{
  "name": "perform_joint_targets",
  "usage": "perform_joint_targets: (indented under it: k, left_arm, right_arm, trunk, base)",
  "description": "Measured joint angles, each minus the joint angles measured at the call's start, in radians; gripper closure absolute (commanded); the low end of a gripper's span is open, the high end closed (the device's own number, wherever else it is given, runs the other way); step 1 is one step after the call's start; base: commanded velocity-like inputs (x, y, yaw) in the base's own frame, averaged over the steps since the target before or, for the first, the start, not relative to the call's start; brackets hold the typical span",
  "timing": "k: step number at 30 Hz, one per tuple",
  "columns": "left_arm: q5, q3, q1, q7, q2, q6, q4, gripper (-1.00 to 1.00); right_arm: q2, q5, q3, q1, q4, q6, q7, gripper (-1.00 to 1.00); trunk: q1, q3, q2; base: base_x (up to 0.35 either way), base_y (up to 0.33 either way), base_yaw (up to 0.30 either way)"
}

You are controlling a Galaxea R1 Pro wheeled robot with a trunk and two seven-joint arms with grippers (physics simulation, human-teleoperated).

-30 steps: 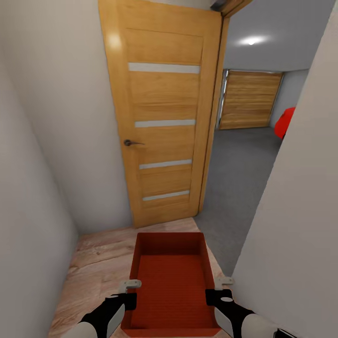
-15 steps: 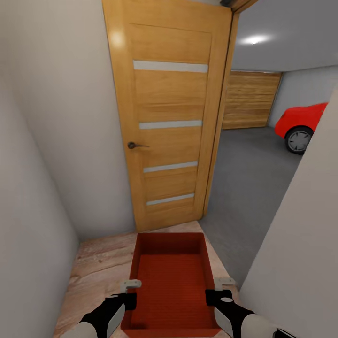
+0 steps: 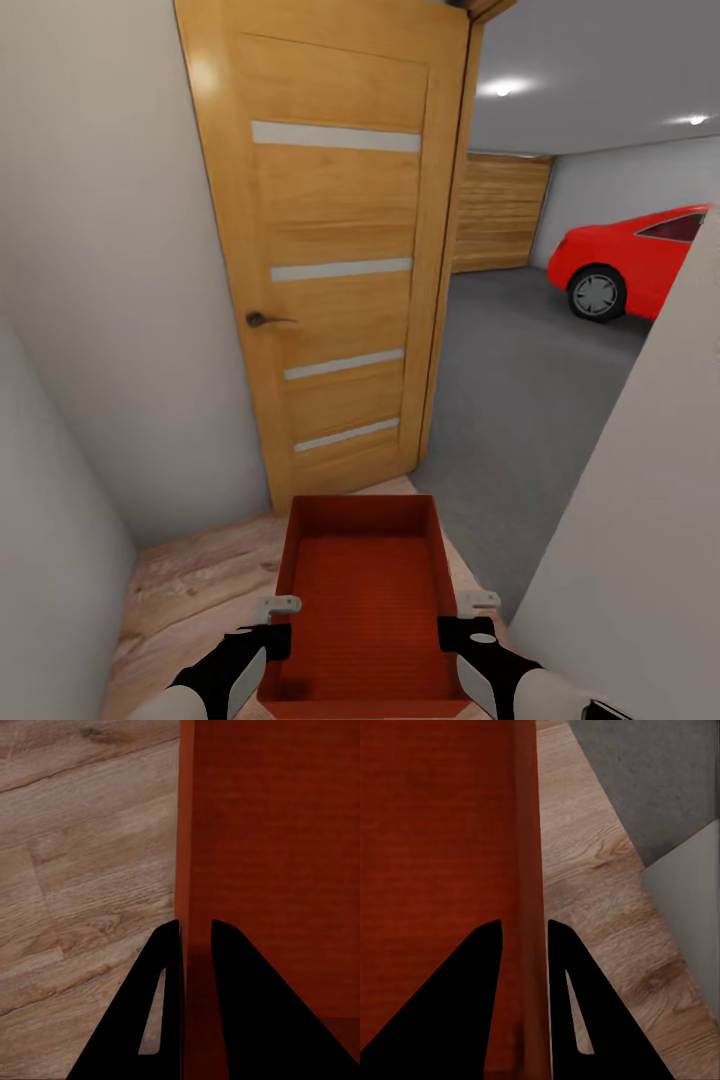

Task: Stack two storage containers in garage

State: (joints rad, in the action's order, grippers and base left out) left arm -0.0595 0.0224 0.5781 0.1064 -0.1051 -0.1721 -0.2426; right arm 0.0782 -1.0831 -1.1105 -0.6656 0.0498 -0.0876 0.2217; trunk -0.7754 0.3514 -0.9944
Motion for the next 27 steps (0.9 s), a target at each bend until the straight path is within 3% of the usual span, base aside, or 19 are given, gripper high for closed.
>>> perform_joint_targets:
  k: [27]
  left_arm:
    - [-0.001, 0.0, 0.0, 0.0, 0.0, 0.002, 0.0, 1.0]
  right_arm:
    - [-0.001, 0.001, 0.001, 0.0, 0.003, 0.0, 0.001, 1.0]
  trunk:
    - [0.0, 0.0, 0.0]
  base:
    - [0.185, 0.158, -0.287]
